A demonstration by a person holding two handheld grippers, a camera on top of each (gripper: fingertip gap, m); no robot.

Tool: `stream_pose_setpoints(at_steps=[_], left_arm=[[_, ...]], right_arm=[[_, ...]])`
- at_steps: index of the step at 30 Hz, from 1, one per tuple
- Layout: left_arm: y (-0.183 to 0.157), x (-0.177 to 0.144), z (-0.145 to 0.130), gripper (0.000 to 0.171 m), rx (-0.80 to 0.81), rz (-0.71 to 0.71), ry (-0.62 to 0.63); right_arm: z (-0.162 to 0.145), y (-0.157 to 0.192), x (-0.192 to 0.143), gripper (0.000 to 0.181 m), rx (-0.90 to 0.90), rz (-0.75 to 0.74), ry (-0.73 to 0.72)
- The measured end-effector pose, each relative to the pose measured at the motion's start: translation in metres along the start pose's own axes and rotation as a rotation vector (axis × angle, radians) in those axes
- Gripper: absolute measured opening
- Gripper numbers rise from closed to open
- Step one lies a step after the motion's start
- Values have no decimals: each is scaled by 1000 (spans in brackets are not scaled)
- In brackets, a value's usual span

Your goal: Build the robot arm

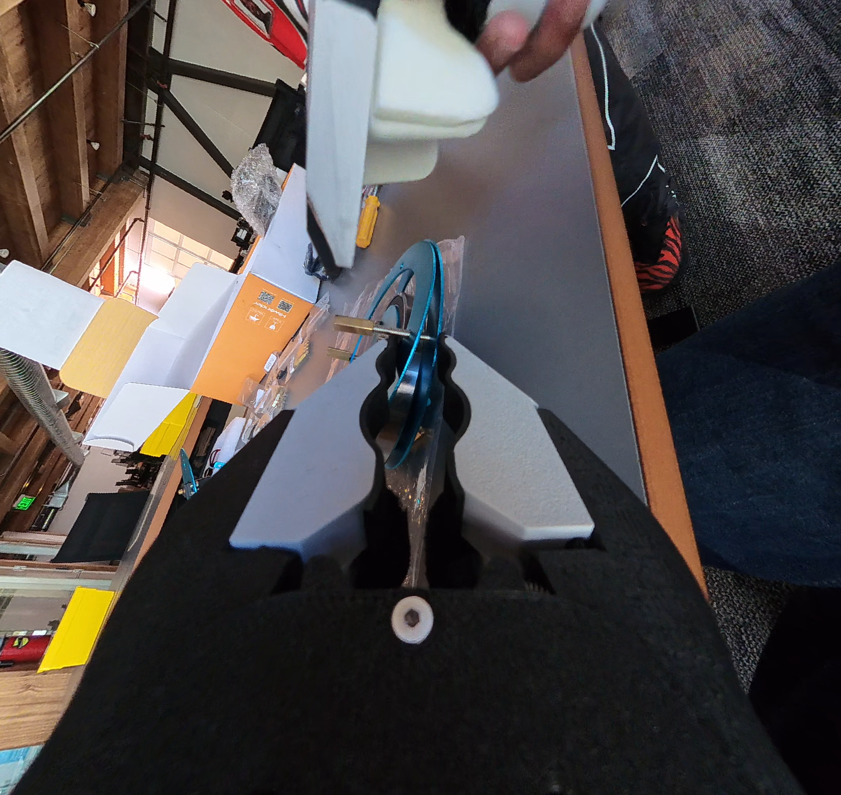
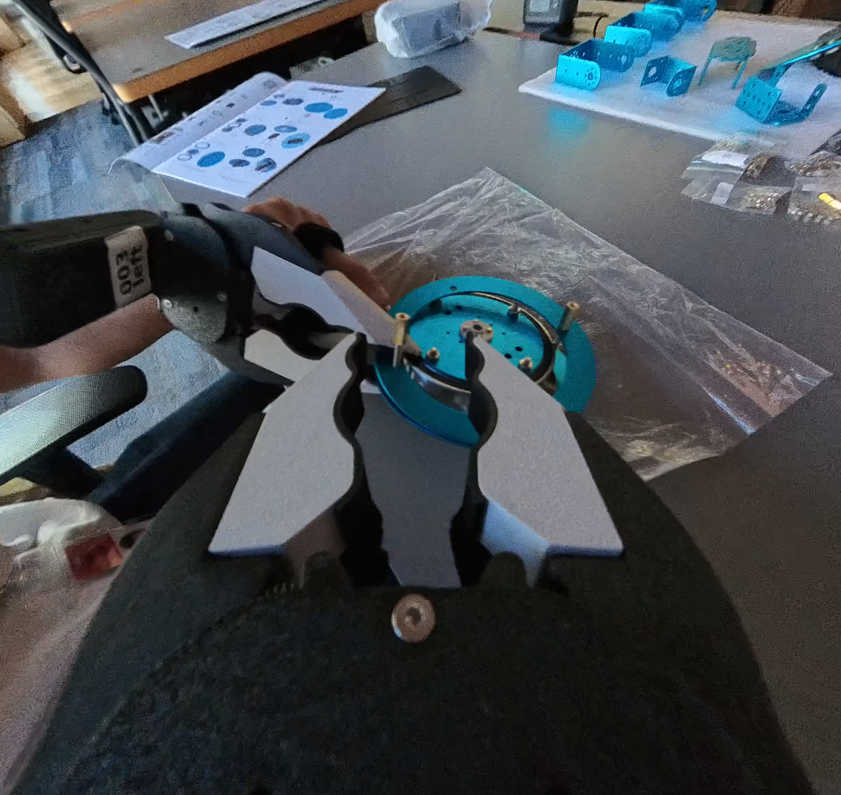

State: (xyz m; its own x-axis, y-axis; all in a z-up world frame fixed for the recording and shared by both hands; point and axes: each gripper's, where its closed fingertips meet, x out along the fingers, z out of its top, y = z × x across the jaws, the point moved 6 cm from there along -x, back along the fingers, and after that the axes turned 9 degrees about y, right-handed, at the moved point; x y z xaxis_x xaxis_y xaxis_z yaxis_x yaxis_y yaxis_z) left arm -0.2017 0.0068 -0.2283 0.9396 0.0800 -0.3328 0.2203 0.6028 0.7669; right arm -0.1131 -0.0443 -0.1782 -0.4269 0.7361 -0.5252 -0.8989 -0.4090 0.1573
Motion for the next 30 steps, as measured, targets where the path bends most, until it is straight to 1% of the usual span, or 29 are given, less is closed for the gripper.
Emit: stream_pose_setpoints(at_steps=[2, 3, 4, 5, 7, 8, 9, 10, 12, 14, 16, 20, 22, 23, 25, 26, 27, 28, 30], left_arm=[[0, 0, 0, 18, 0, 0, 0], [0, 0, 0, 18, -1, 0, 0], [0, 0, 0, 18, -1, -1, 0], [0, 0, 0, 18, -1, -1, -1], [0, 0, 0, 17, -1, -1, -1], [0, 0, 0, 17, -1, -1, -1], [0, 0, 0, 17, -1, 0, 0], [1, -1, 0, 17, -4, 3, -1], [1, -1, 0, 18, -13, 2, -1], [1, -1, 0, 17, -4, 2, 2], [0, 0, -1, 18, 6, 5, 9], [0, 0, -1, 18, 8, 5, 13], [-1, 0, -1, 18, 14, 3, 14], [-1, -1, -1, 18, 18, 4, 14], [-1, -1, -1, 18, 17, 3, 11], [-1, -2, -1, 18, 15, 2, 9], [-1, -2, -1, 17, 13, 3, 8], [-1, -2, -1, 18, 9, 3, 7], [0, -2, -1, 18, 6, 1, 6]], right_arm=[[3, -11, 5, 38, -3, 107, 34], [5, -10, 9, 30, 9, 197, 46], [6, -9, 13, 29, 24, 273, 63], [6, -9, 18, 27, 35, 317, 92], [5, -7, 27, 21, 14, 351, 152], [4, -4, 29, 12, -10, 361, 172], [5, -6, 30, 4, -24, 321, 179], [6, -6, 31, 4, -45, 311, 177], [6, -4, 29, 4, -11, 280, 173], [4, 0, 29, 4, 31, 196, 154], [1, 6, 29, 4, 78, 52, 106], [-6, 22, 32, 4, 232, -284, -73], [-11, 32, 37, 4, 347, -449, -193], [-12, 37, 41, 5, 365, -533, -235], [-11, 46, 47, 4, 301, -720, -241], [-11, 48, 49, 4, 298, -785, -249], [-10, 49, 49, 4, 298, -817, -254], [-10, 48, 49, 4, 298, -817, -250], [-11, 45, 47, 4, 306, -755, -248]])
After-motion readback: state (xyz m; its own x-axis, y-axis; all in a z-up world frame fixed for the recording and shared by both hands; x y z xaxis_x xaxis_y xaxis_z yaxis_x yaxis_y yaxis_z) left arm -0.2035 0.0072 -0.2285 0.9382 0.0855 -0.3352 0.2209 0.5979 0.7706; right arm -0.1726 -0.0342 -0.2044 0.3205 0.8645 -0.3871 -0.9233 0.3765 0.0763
